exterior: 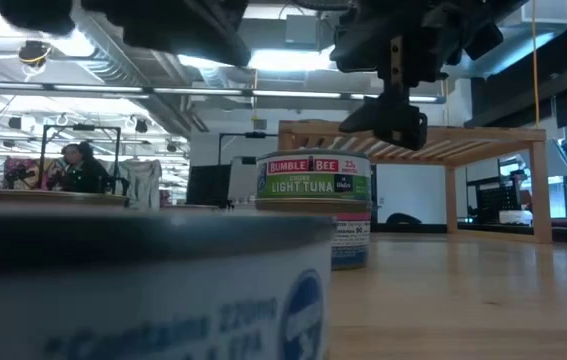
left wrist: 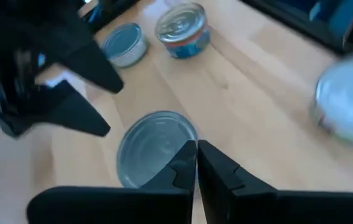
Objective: Stack canned seafood by type on shelf
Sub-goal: Stack the green tuna can on top of the green tuna can on the shelf
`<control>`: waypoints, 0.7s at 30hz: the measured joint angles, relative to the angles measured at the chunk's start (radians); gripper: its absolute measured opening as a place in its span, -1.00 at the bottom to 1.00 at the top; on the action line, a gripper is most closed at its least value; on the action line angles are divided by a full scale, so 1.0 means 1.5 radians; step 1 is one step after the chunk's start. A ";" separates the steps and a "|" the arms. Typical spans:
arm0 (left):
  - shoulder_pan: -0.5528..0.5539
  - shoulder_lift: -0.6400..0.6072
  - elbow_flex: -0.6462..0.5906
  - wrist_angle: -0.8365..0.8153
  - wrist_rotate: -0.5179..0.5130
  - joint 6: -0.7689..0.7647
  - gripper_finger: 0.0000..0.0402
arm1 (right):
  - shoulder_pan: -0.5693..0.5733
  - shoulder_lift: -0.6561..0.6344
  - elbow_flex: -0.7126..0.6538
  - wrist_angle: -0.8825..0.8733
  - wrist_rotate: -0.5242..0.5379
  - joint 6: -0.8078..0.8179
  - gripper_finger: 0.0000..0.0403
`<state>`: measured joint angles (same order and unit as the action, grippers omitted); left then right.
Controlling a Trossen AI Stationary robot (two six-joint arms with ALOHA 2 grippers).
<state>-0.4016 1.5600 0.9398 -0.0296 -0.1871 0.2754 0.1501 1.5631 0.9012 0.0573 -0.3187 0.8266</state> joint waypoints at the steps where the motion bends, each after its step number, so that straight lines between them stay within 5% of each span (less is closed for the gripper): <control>1: -0.001 0.000 0.000 -0.001 0.000 -0.042 -0.93 | 0.000 0.000 0.000 0.000 -0.005 -0.010 0.45; 8: -0.004 0.000 0.000 -0.021 0.002 -0.236 -0.91 | 0.001 0.000 0.000 0.000 -0.027 -0.074 0.45; 15: 0.008 0.000 0.000 -0.017 0.001 -0.220 -0.92 | 0.001 0.000 0.000 -0.006 -0.024 -0.091 0.45; 21: 0.016 0.011 0.000 -0.017 0.001 -0.219 -0.71 | 0.000 0.000 0.000 -0.010 -0.010 -0.089 0.45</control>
<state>-0.3771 1.5771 0.9398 -0.0556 -0.1856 -0.0532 0.1501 1.5631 0.9012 0.0417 -0.3332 0.6924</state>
